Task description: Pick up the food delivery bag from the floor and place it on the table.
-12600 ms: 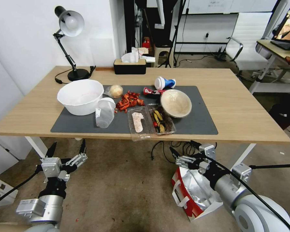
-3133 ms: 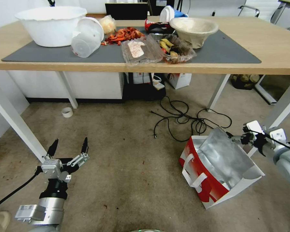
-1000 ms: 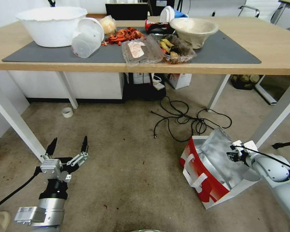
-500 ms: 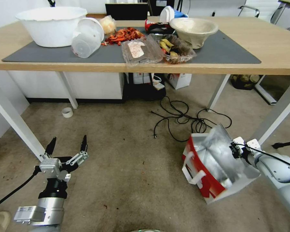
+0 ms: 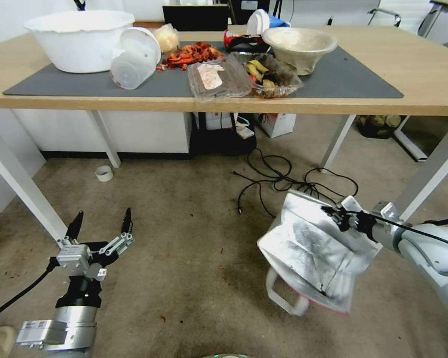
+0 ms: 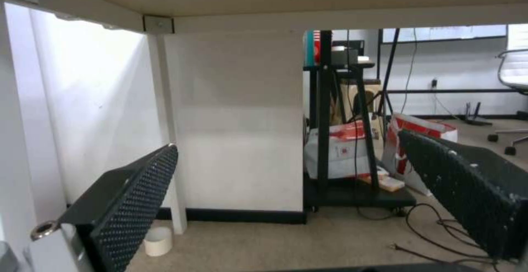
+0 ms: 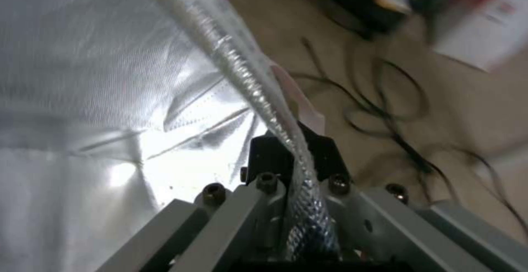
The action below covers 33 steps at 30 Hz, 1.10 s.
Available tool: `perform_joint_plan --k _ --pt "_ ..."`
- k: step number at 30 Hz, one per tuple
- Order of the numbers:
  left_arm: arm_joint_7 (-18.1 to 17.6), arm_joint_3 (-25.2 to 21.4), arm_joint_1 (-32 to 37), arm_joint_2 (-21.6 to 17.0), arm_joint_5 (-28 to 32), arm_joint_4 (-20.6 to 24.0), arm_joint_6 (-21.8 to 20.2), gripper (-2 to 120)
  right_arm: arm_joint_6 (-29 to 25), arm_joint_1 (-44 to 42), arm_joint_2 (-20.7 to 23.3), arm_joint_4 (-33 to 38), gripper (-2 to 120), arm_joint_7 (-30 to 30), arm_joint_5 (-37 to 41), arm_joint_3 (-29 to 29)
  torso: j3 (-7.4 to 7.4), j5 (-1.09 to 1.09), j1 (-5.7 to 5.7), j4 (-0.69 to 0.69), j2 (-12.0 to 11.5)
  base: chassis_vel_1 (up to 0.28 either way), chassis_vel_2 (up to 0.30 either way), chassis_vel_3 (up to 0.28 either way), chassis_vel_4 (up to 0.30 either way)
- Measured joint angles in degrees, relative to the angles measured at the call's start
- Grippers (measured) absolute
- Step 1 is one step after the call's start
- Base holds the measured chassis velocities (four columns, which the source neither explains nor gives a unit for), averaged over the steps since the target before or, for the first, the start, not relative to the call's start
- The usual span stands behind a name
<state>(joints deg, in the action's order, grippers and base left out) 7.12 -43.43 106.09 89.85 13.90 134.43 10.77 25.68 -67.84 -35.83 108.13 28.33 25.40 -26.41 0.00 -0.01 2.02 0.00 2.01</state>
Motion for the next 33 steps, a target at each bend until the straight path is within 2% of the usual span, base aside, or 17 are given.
perform_joint_plan --k 3,5,7,8,10,12,15,24,26,33 --pt "-0.67 -0.08 0.16 0.08 0.07 0.47 0.00 100 1.88 3.10 4.28 2.87 0 4.36 8.03 2.11 0.00 0.00 0.00 0.00 0.00 0.000 0.000 0.000 0.000" --pt "-0.94 -0.13 0.16 0.10 0.04 0.53 -0.01 100 2.36 3.68 4.94 3.24 0 4.93 9.69 2.47 0.00 0.00 0.00 0.00 0.00 0.000 0.000 0.000 0.000" --pt "-1.42 -0.29 0.18 0.10 -0.13 0.77 -0.12 100 6.19 7.68 8.42 5.19 0 6.37 20.14 5.29 0.00 0.00 0.00 -0.01 0.00 0.000 0.000 0.000 0.000" --pt "-1.42 -0.29 0.18 0.10 -0.13 0.77 -0.12 100 6.19 7.68 8.42 5.19 0 6.37 20.14 5.29 0.00 0.00 0.00 -0.01 0.00 0.000 0.000 0.000 0.000" --pt "-1.47 -0.40 0.40 -0.02 -0.07 1.13 -0.19 100 9.19 11.32 10.24 6.52 0 6.63 27.84 7.92 0.00 0.00 0.00 0.00 0.00 0.000 0.000 0.000 0.000" --pt "-1.47 -0.44 0.45 -0.05 -0.01 1.22 -0.19 100 9.83 12.03 10.55 6.87 0 6.67 29.53 8.44 0.00 0.00 0.00 0.01 0.00 0.000 0.000 0.000 0.000" --pt "-1.57 -0.80 0.54 -0.23 0.11 1.56 -0.26 100 12.67 15.50 11.86 8.50 0 7.15 36.98 10.90 0.00 -0.01 0.00 0.00 0.00 0.000 0.000 0.000 0.000" --pt "-1.60 -1.13 0.60 -0.82 0.88 1.78 -0.28 100 14.90 21.68 13.79 8.80 0 10.75 41.13 16.19 0.00 0.00 0.00 -0.01 0.00 0.000 0.000 0.000 0.000" --pt "-1.48 -1.39 0.49 -1.07 1.05 1.85 -0.31 100 15.37 24.80 14.74 8.92 0 11.74 41.57 19.07 0.00 0.00 0.00 0.00 0.00 0.000 0.000 0.000 0.000" --pt "-1.05 -1.40 0.43 -0.88 1.23 2.28 -0.48 100 15.46 26.55 15.19 10.02 0 13.83 41.07 20.88 0.00 0.00 0.00 0.00 0.00 0.000 0.000 0.000 0.000"
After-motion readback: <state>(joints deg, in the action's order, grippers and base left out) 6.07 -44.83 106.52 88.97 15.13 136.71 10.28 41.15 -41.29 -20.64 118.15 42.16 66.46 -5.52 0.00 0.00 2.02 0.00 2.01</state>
